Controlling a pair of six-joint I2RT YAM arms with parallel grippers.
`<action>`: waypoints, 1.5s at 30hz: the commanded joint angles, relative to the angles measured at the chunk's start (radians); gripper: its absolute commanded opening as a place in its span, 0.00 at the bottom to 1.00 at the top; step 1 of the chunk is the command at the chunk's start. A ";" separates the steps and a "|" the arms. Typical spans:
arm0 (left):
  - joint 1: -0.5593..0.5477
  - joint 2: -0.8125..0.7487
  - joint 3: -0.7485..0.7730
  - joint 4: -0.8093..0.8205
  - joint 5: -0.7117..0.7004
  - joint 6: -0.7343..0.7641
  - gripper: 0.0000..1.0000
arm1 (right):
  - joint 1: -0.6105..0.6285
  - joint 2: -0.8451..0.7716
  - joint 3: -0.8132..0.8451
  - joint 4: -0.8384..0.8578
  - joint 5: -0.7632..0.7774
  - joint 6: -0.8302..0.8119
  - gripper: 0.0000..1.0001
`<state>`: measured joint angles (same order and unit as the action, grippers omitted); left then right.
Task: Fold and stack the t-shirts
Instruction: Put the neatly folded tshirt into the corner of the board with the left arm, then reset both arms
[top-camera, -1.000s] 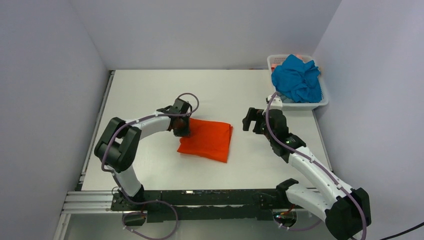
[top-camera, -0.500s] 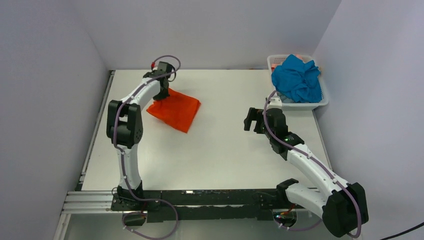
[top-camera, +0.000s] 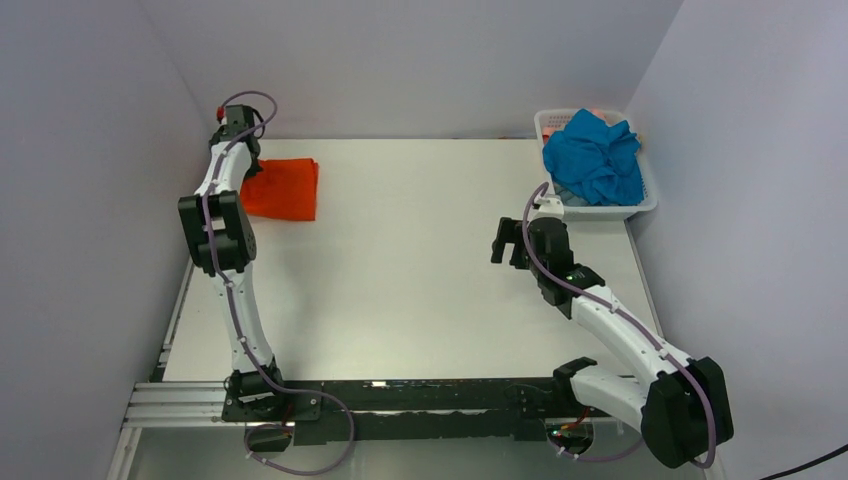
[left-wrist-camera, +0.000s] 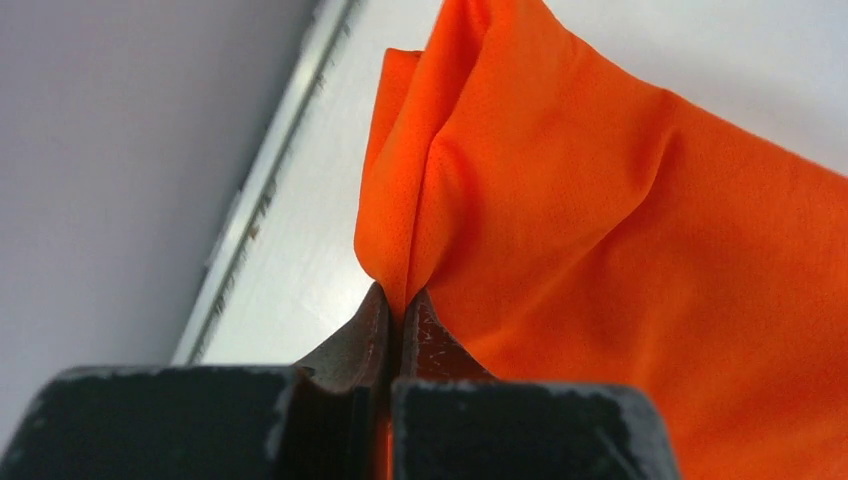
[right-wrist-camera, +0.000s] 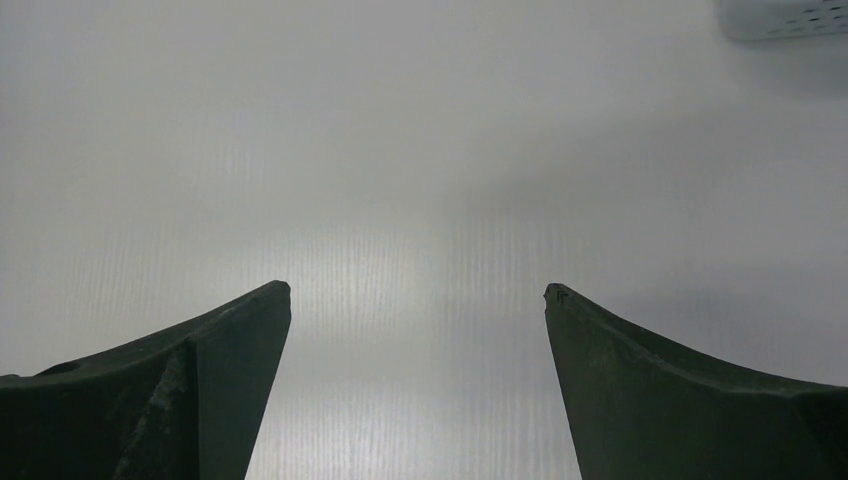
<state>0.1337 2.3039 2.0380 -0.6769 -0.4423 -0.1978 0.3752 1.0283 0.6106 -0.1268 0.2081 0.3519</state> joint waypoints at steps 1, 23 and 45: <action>0.042 0.050 0.114 0.077 0.073 0.066 0.00 | -0.007 0.021 0.004 0.039 0.043 -0.020 1.00; 0.016 -0.493 -0.243 0.196 0.322 -0.147 0.99 | -0.035 -0.099 -0.042 -0.019 0.131 0.143 1.00; -0.345 -1.628 -1.467 0.517 0.342 -0.291 0.99 | -0.047 -0.313 -0.154 0.015 0.167 0.142 1.00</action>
<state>-0.2092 0.7307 0.5339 -0.2024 -0.0563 -0.4770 0.3305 0.7242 0.4496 -0.1566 0.3313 0.4904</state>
